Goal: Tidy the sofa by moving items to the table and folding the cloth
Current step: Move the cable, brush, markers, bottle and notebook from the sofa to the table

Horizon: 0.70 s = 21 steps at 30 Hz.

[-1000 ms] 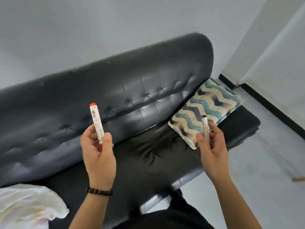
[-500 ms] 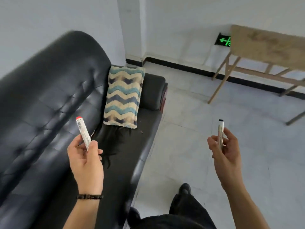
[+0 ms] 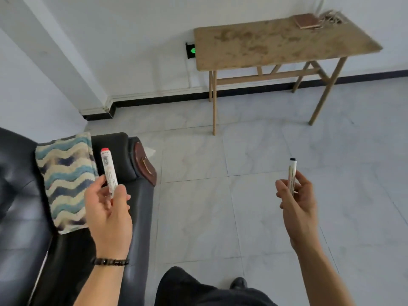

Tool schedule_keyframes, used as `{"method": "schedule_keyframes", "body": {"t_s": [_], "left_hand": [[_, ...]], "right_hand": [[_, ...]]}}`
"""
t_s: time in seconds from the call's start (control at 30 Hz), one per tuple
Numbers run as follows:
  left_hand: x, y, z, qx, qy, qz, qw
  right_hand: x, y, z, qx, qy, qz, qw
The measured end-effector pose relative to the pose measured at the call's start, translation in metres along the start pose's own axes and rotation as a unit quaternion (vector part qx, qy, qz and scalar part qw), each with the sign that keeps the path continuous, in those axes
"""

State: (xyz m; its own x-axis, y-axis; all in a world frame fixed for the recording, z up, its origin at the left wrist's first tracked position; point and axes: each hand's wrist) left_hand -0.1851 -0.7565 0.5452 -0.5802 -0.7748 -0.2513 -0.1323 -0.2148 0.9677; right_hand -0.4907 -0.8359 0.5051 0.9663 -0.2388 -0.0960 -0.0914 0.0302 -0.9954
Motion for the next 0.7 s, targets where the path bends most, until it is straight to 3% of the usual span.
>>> {"method": "schedule_keyframes", "body": {"t_s": [0.17, 0.3, 0.43, 0.7], "left_hand": [[0.091, 0.021, -0.037, 0.022, -0.022, -0.025, 0.999], [0.184, 0.010, -0.089, -0.010, -0.028, -0.026, 0.999], [0.294, 0.025, -0.147, -0.054, -0.095, -0.019, 0.994], [0.517, 0.111, -0.202, -0.015, -0.239, -0.030, 0.971]], "right_hand": [[-0.011, 0.001, -0.099, 0.001, 0.020, 0.017, 1.000], [-0.002, 0.017, -0.186, 0.011, 0.043, 0.038, 0.998], [0.002, 0.014, -0.276, 0.029, 0.068, 0.074, 0.994], [-0.049, -0.010, -0.405, 0.031, 0.224, 0.107, 0.968]]}}
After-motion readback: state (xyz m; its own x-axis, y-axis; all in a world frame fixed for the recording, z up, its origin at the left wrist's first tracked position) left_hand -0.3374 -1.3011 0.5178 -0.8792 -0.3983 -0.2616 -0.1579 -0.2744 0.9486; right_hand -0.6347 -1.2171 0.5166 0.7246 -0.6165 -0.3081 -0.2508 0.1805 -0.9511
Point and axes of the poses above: each hand's wrist, its own z-axis away from the middle knuckle, its own x-axis out of the palm, y = z × x, and after that the axes turned 12 degrees about -x, right-handed
